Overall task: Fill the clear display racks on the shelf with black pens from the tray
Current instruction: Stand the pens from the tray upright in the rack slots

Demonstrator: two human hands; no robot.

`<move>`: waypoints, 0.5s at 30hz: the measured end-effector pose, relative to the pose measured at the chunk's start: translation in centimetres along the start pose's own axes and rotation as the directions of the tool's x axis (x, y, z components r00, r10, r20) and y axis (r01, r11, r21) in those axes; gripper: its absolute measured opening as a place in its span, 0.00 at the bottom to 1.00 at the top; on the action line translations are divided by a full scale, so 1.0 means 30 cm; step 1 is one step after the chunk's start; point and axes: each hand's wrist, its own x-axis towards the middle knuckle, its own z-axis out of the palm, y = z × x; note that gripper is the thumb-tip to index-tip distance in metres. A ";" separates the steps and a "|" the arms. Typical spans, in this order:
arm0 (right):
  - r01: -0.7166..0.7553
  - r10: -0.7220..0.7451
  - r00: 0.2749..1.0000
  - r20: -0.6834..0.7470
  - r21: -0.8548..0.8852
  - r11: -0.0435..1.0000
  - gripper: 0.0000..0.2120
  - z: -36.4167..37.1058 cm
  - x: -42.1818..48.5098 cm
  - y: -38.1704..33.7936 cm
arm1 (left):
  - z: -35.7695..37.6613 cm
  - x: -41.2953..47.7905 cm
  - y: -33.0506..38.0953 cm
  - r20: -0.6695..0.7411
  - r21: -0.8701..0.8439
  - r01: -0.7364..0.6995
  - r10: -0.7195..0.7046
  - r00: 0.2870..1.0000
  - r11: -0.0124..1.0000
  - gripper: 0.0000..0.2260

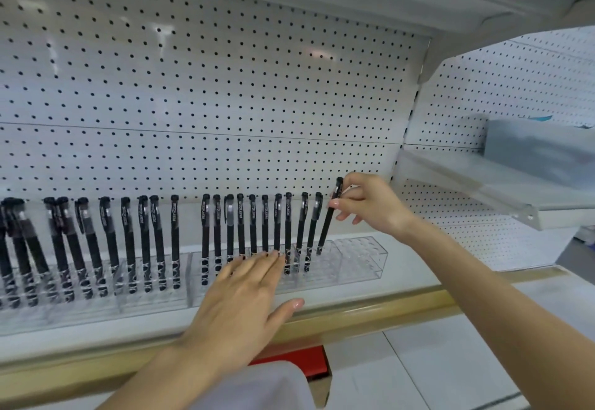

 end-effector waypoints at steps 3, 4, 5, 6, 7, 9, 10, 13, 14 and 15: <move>-0.005 0.015 0.994 0.108 -0.088 0.996 0.14 0.021 0.012 0.017 | -0.022 0.012 0.006 0.015 -0.045 -0.053 0.053 0.998 0.998 0.40; -0.007 0.023 0.990 0.141 -0.111 0.994 0.13 0.027 0.014 0.022 | -0.013 0.016 -0.001 -0.003 -0.053 -0.068 0.068 0.998 0.996 0.43; -0.011 0.030 0.986 0.162 -0.120 0.993 0.12 0.031 0.016 0.028 | -0.006 0.017 -0.007 -0.024 -0.066 -0.079 0.077 0.997 0.995 0.44; -0.016 0.035 0.985 0.169 -0.111 0.994 0.12 0.034 0.019 0.034 | -0.013 0.018 -0.009 0.004 -0.068 -0.072 0.072 0.997 0.995 0.44; -0.021 0.036 0.985 0.166 -0.096 0.995 0.12 0.033 0.022 0.039 | -0.018 0.016 -0.010 0.058 -0.064 -0.046 0.049 0.997 0.997 0.42; -0.028 0.041 0.987 0.158 -0.083 0.996 0.14 0.028 0.030 0.044 | 0.001 0.014 -0.017 0.066 -0.051 -0.031 0.034 0.997 0.998 0.37; -0.034 0.047 0.986 0.160 -0.081 0.996 0.14 0.027 0.033 0.046 | 0.003 0.016 -0.018 0.078 -0.066 -0.025 0.031 0.996 0.997 0.35; -0.052 0.068 0.982 0.175 -0.093 0.994 0.13 0.026 0.042 0.044 | 0.002 0.018 -0.017 0.106 -0.043 -0.046 0.050 0.993 0.998 0.35; -0.057 0.074 0.981 0.182 -0.099 0.993 0.13 0.027 0.043 0.043 | 0.006 0.018 -0.018 0.104 -0.028 -0.064 0.067 0.992 0.998 0.34; -0.061 0.080 0.979 0.188 -0.104 0.993 0.12 0.028 0.041 0.043 | 0.010 0.017 -0.021 0.101 -0.011 -0.075 0.075 0.992 0.997 0.34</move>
